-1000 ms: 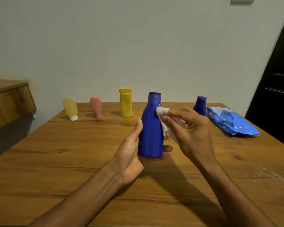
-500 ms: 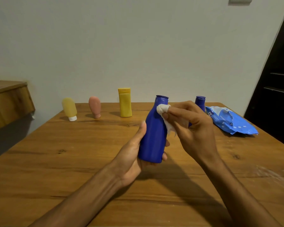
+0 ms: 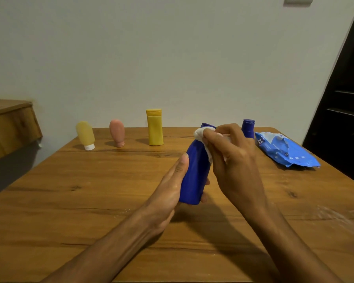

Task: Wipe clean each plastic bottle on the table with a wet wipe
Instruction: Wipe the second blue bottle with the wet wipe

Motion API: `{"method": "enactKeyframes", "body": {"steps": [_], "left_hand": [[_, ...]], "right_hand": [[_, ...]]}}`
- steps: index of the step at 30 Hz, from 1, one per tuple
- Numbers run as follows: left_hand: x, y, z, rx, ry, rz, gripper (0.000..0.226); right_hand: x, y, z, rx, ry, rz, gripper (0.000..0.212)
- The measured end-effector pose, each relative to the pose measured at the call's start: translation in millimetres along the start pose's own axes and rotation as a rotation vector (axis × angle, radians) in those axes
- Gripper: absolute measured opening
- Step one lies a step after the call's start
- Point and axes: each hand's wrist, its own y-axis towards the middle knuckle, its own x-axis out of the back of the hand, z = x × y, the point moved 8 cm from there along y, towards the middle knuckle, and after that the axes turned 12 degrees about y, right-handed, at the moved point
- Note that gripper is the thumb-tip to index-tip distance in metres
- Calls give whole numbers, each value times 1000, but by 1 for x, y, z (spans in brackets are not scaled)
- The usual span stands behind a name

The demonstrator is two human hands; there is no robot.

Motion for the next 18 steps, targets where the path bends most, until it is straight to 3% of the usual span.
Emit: {"method": "enactKeyframes", "body": {"steps": [4,18], "left_hand": [[2,-1,-1,-21,72,-9,54],[-2,-1,-8,-93,265,-16,48]], "right_hand": [[-3,1,12,69,-156,57,30],[-1,3,1,-68,-375,64,24]]}}
